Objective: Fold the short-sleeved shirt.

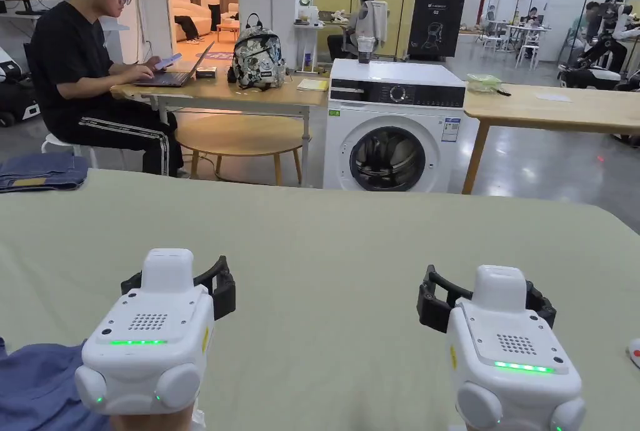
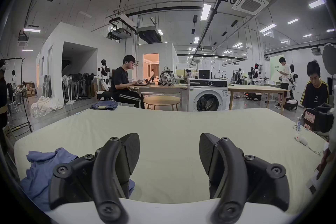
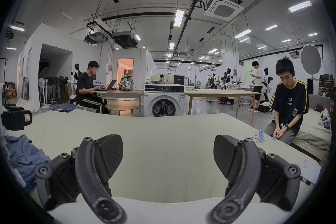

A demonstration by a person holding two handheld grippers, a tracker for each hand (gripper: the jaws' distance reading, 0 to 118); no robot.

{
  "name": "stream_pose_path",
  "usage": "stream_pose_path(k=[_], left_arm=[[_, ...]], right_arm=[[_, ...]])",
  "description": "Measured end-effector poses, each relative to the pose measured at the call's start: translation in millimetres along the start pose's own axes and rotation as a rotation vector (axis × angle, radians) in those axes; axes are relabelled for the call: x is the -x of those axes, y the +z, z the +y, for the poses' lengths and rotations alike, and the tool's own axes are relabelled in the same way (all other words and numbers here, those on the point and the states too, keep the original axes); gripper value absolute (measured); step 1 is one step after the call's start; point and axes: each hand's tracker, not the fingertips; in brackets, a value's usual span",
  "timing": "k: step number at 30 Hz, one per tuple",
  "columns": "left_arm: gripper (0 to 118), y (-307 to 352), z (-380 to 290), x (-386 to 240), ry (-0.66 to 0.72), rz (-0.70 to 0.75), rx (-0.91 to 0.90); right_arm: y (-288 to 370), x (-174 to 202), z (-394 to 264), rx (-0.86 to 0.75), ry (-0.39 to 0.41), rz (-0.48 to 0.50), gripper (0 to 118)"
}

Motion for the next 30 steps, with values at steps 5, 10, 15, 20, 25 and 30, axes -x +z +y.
stream_pose_path(k=[5,10,15,20,25,30], left_arm=[[69,-1,-1,2,-0.012,0.002,0.007],[69,-4,0,9,0.014,-0.002,0.022],[69,-7,6,33,0.279,-0.074,0.064],[69,0,12,17,0.116,-0.010,0.028],[69,4,0,-38,-0.610,0.013,-0.035],[69,0,-26,-56,-1.092,0.139,-0.139]], right_arm=[[-3,1,-5,0.019,0.035,0.001,103],[-6,-1,-5,0.047,0.022,0.001,103],[-5,-23,7,0.093,-0.356,0.014,103],[-13,-21,14,0.065,-0.258,0.009,103],[-12,28,2,-0.083,0.672,0.016,103],[-1,42,-23,-0.265,1.230,-0.058,103]])
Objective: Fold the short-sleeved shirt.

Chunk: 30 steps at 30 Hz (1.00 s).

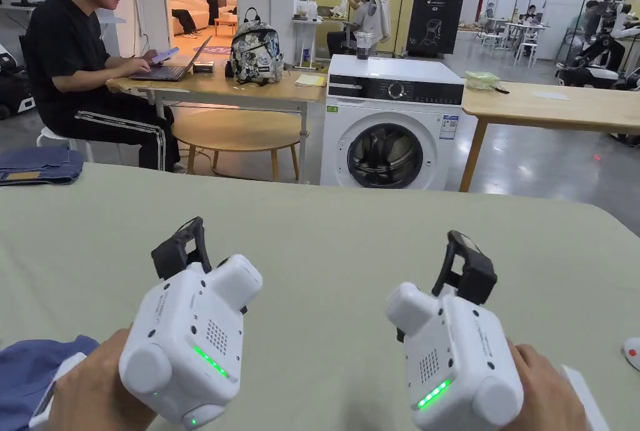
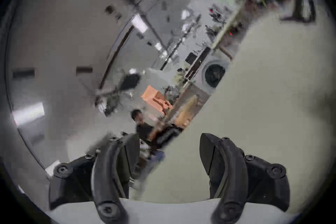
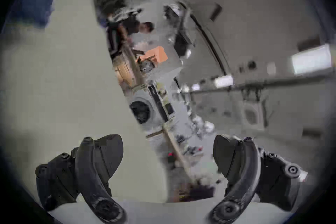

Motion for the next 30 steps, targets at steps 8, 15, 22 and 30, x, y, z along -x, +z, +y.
stream_pose_path(k=[8,15,22,30], left_arm=[[69,8,8,21,0.225,-0.090,0.063],[68,-12,-21,55,0.933,-0.217,0.137],[68,-1,-22,51,1.048,-0.143,0.072],[68,2,-17,58,1.098,-0.109,0.062]], right_arm=[[0,-20,-1,0.175,-0.525,0.095,103],[-9,-46,-32,0.308,-1.273,0.156,103],[-10,-38,-32,0.288,-1.237,0.110,103],[-4,-36,-28,0.293,-1.235,0.080,103]])
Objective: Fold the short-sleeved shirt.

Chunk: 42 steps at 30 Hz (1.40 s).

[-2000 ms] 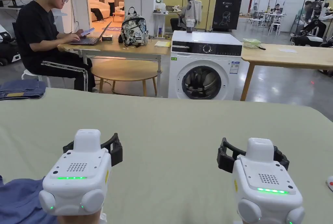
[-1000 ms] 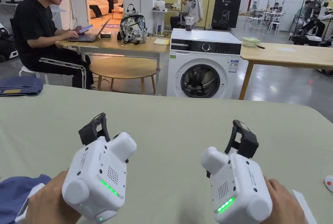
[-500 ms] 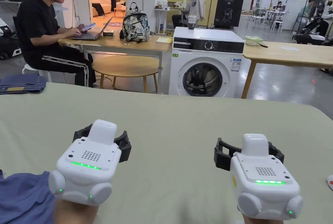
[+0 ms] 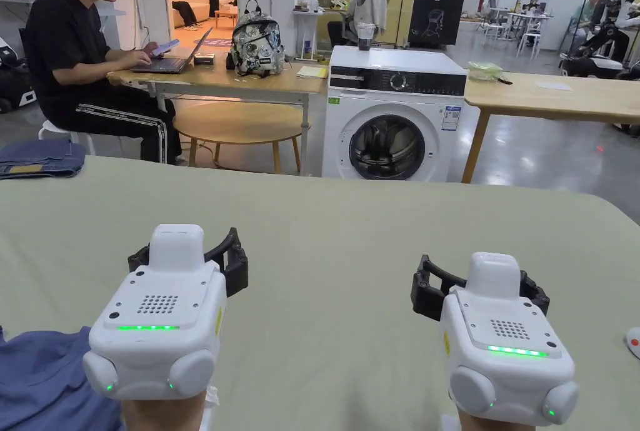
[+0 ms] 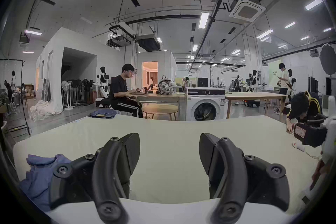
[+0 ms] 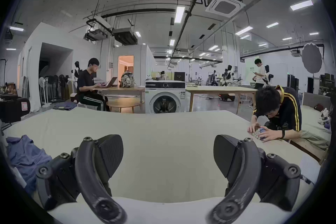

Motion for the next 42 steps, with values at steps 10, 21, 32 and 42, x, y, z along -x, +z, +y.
stream_pose_path(k=[10,21,32,42], left_arm=[[58,1,-2,-1,-0.006,0.040,0.020],[6,5,5,2,-0.029,0.008,0.033],[0,-4,3,6,-0.031,0.022,0.080],[0,-3,5,20,0.020,-0.029,0.118]], right_arm=[[3,8,-1,0.005,0.020,0.003,99],[8,10,3,-0.004,0.019,-0.009,0],[8,10,4,0.002,0.027,0.010,0],[8,15,7,0.015,0.005,0.012,0]])
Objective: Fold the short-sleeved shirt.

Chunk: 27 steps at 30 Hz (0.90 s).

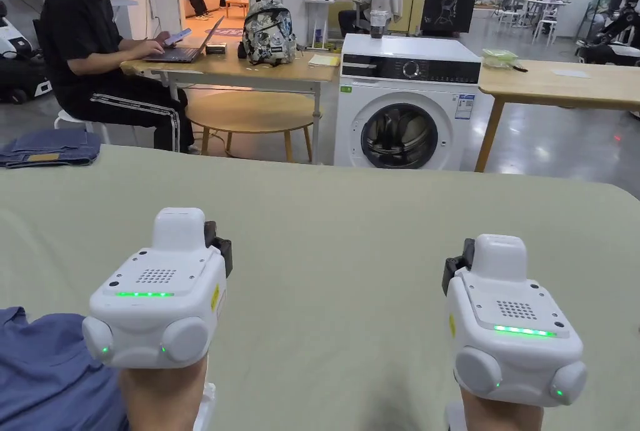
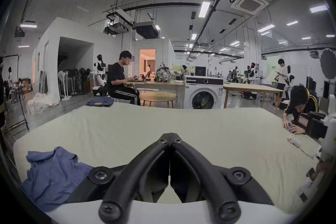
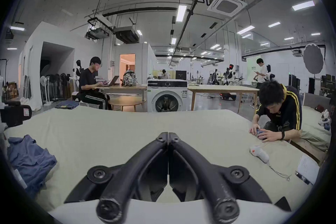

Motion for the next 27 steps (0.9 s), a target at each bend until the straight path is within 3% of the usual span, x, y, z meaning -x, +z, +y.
stream_pose_path(k=[12,18,23,27], left_arm=[[0,16,5,55,-0.043,0.086,0.066],[0,34,-3,130,-0.077,0.190,0.164],[0,42,-16,200,-0.028,0.283,0.323],[0,44,-28,239,0.027,0.273,0.439]], right_arm=[[-1,25,-1,0.036,0.021,0.036,0],[-6,54,-6,0.047,0.046,0.103,0],[-8,86,-12,0.064,0.068,0.180,0],[-11,110,-21,0.082,0.086,0.232,0]])
